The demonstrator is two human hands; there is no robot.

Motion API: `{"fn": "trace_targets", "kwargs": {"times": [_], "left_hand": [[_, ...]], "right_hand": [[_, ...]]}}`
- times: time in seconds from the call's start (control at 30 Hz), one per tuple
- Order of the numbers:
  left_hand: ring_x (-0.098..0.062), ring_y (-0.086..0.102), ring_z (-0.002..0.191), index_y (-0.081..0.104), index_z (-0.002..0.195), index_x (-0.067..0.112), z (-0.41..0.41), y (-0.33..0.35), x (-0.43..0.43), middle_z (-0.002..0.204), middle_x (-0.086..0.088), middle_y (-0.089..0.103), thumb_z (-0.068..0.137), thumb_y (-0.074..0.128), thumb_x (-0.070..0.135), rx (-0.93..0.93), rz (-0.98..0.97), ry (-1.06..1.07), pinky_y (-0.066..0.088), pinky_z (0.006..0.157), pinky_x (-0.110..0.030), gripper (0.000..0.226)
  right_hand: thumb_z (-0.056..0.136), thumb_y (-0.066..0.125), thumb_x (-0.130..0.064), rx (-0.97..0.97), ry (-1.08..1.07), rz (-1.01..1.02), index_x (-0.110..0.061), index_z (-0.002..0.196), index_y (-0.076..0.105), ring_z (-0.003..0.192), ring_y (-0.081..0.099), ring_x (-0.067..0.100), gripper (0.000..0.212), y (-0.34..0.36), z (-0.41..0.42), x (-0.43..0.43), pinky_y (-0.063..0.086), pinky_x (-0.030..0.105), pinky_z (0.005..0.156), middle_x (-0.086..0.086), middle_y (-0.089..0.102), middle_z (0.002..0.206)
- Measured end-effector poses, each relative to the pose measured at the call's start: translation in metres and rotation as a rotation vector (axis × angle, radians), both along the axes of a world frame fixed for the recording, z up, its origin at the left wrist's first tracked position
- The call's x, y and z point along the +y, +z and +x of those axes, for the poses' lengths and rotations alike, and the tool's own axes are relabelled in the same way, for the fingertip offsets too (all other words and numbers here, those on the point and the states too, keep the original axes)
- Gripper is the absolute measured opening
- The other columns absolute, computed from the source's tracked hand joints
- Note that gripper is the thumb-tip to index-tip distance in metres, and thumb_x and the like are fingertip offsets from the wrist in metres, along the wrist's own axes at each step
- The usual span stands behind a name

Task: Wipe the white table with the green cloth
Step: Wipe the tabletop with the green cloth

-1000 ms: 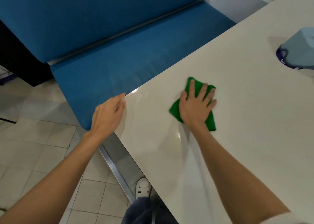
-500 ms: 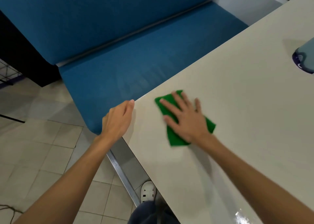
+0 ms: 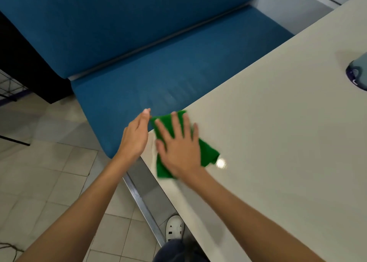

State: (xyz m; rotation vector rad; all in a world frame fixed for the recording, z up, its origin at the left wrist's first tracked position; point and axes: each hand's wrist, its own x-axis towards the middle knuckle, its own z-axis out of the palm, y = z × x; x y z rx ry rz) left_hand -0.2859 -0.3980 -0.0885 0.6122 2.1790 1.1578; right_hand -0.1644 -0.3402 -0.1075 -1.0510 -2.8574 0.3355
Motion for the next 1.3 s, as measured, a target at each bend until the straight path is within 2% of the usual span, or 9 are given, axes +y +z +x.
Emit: {"fn": "trace_targets", "kwargs": {"times": [0.13, 0.2, 0.27, 0.37, 0.43, 0.6, 0.77, 0.9, 1.3], "left_hand": [[-0.007, 0.047, 0.128, 0.056, 0.132, 0.029, -0.005, 0.009, 0.015, 0.133, 0.009, 0.058, 0.097, 0.025, 0.058, 0.017, 0.021, -0.032, 0.032, 0.111, -0.032, 0.055], [-0.008, 0.052, 0.106, 0.062, 0.112, 0.030, -0.002, 0.014, 0.025, 0.113, 0.010, 0.061, 0.100, 0.027, 0.050, 0.073, -0.006, -0.084, 0.033, 0.091, -0.012, 0.042], [-0.010, 0.039, 0.085, 0.048, 0.093, 0.027, 0.006, 0.019, 0.038, 0.095, 0.007, 0.047, 0.102, 0.029, 0.044, 0.162, -0.026, -0.157, 0.031, 0.070, -0.019, 0.027], [-0.020, 0.049, 0.106, 0.053, 0.101, 0.024, 0.018, 0.018, 0.055, 0.112, -0.005, 0.058, 0.102, 0.029, 0.040, 0.302, -0.027, -0.294, 0.035, 0.095, -0.031, 0.028], [-0.019, 0.035, 0.136, 0.052, 0.131, 0.018, 0.027, 0.013, 0.070, 0.143, -0.005, 0.047, 0.103, 0.028, 0.038, 0.388, -0.098, -0.370, 0.022, 0.113, -0.040, 0.042], [-0.016, 0.016, 0.146, 0.024, 0.151, 0.023, 0.046, 0.006, 0.116, 0.158, -0.001, 0.025, 0.103, 0.021, 0.043, 0.436, -0.160, -0.431, 0.010, 0.115, -0.051, 0.052], [-0.016, 0.024, 0.144, 0.021, 0.151, 0.033, 0.059, 0.005, 0.154, 0.158, 0.005, 0.023, 0.101, 0.020, 0.048, 0.254, -0.147, -0.387, 0.012, 0.115, -0.051, 0.052], [-0.032, 0.042, 0.127, 0.027, 0.141, 0.042, 0.070, 0.001, 0.164, 0.151, 0.004, 0.036, 0.098, 0.015, 0.045, 0.400, -0.233, -0.469, 0.022, 0.104, -0.053, 0.045], [-0.021, 0.043, 0.115, 0.006, 0.150, 0.045, 0.075, -0.022, 0.157, 0.151, 0.011, 0.028, 0.100, 0.015, 0.047, 0.731, -0.316, -0.469, 0.025, 0.101, -0.041, 0.050]], "right_hand": [[0.093, 0.030, -0.053, -0.021, 0.363, 0.018, -0.039, 0.143, 0.035, 0.144, 0.018, 0.033, 0.052, 0.000, 0.025, -0.014, 0.012, 0.057, 0.113, 0.005, 0.029, 0.155], [0.094, 0.027, -0.059, -0.044, 0.449, 0.023, -0.046, 0.145, 0.026, 0.147, 0.012, 0.026, 0.053, 0.002, 0.034, 0.019, 0.006, 0.056, 0.113, -0.002, 0.020, 0.158], [0.092, 0.022, -0.063, -0.099, 0.382, 0.003, -0.051, 0.145, 0.017, 0.148, 0.004, 0.020, 0.055, 0.004, 0.040, 0.064, 0.002, 0.057, 0.113, -0.006, 0.010, 0.160], [0.092, 0.019, -0.065, -0.113, 0.072, -0.023, -0.054, 0.145, 0.012, 0.147, -0.001, 0.018, 0.054, 0.008, 0.059, 0.136, 0.001, 0.056, 0.115, -0.008, 0.007, 0.160], [0.095, 0.022, -0.061, -0.111, -0.139, -0.031, -0.052, 0.146, 0.014, 0.147, -0.001, 0.020, 0.052, 0.008, 0.072, 0.174, 0.000, 0.056, 0.115, -0.006, 0.008, 0.160], [0.098, 0.025, -0.047, -0.103, -0.385, -0.075, -0.042, 0.149, 0.015, 0.147, -0.003, 0.029, 0.053, 0.010, 0.060, 0.161, 0.002, 0.055, 0.116, 0.002, 0.005, 0.161], [0.095, 0.022, -0.048, -0.070, 0.017, 0.022, -0.041, 0.146, 0.028, 0.146, 0.014, 0.032, 0.052, 0.002, 0.100, 0.086, 0.012, 0.055, 0.113, 0.003, 0.021, 0.158], [0.095, 0.018, -0.056, -0.133, 0.209, 0.029, -0.051, 0.145, 0.016, 0.148, 0.003, 0.021, 0.051, 0.005, 0.135, 0.117, 0.003, 0.051, 0.114, -0.008, 0.012, 0.159], [0.098, 0.018, -0.051, -0.094, -0.598, -0.068, -0.043, 0.150, 0.011, 0.147, -0.002, 0.030, 0.053, 0.008, 0.166, 0.356, 0.001, 0.060, 0.114, 0.003, 0.005, 0.161]]}}
